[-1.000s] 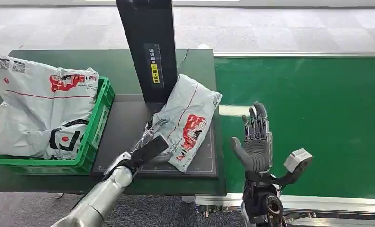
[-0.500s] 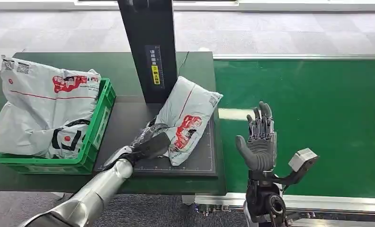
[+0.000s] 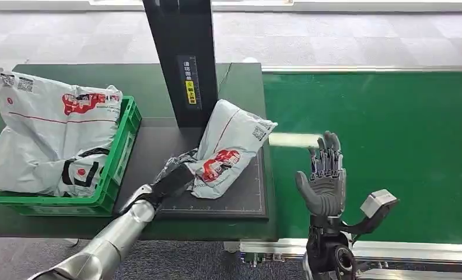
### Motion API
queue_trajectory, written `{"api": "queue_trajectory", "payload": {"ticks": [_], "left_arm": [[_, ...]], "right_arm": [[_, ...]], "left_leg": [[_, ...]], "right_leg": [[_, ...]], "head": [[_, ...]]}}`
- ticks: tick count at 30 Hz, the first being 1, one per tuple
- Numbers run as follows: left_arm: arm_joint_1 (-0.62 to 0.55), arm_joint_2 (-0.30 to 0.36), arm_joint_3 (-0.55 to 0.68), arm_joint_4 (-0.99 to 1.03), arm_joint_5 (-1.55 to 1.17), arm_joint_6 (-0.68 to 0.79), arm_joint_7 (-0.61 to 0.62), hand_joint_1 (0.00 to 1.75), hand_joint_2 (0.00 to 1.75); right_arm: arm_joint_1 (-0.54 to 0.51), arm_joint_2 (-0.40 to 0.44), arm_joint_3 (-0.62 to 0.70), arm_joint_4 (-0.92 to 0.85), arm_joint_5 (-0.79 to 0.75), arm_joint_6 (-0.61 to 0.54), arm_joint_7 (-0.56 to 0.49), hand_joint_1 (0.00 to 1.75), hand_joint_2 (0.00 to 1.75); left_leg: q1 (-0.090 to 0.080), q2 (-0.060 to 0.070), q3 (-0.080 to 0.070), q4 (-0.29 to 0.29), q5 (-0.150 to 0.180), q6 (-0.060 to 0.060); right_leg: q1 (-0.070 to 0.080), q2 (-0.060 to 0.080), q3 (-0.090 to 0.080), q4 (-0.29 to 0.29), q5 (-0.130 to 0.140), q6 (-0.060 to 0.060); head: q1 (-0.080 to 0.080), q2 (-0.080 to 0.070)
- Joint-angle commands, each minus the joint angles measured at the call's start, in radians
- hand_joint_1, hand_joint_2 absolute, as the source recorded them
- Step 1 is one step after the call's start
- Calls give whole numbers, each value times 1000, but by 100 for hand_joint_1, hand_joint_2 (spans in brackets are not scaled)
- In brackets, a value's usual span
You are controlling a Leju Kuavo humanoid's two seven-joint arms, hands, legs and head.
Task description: Moved the parcel from conveyor to table for the left to box.
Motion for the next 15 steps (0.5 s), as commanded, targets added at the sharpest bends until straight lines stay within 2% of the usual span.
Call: {"api": "queue_trajectory", "payload": {"ticks": [1, 5, 9, 15], "left_arm": [[249, 78, 109, -525, 170, 63, -37, 175, 175], [375, 99, 151, -780, 236, 106, -62, 175, 175], [535, 101, 230, -1071, 266, 168, -142, 175, 175], [655, 68, 307, -1287, 278, 193, -223, 175, 175]], "right_arm": [[35, -22, -20, -17, -8, -20, 0, 0, 175], [48, -24, -19, -27, -11, -28, -3, 0, 175], [69, -20, -24, -33, -10, -36, -8, 0, 175], [86, -17, -22, -28, -7, -38, -22, 0, 175]], "left_leg": [[0, 3, -3, -1, 0, 0], [0, 3, -7, -1, -1, 1], [0, 4, -11, 0, -2, 0], [0, 4, -15, 0, -2, 0]], "right_leg": [[0, 3, -4, -1, 1, 0], [1, 3, -7, -2, 0, 0], [1, 4, -11, 0, 0, 0], [1, 4, -15, 0, 0, 0]], "head": [[0, 0], [1, 0], [0, 0], [0, 0]]}}
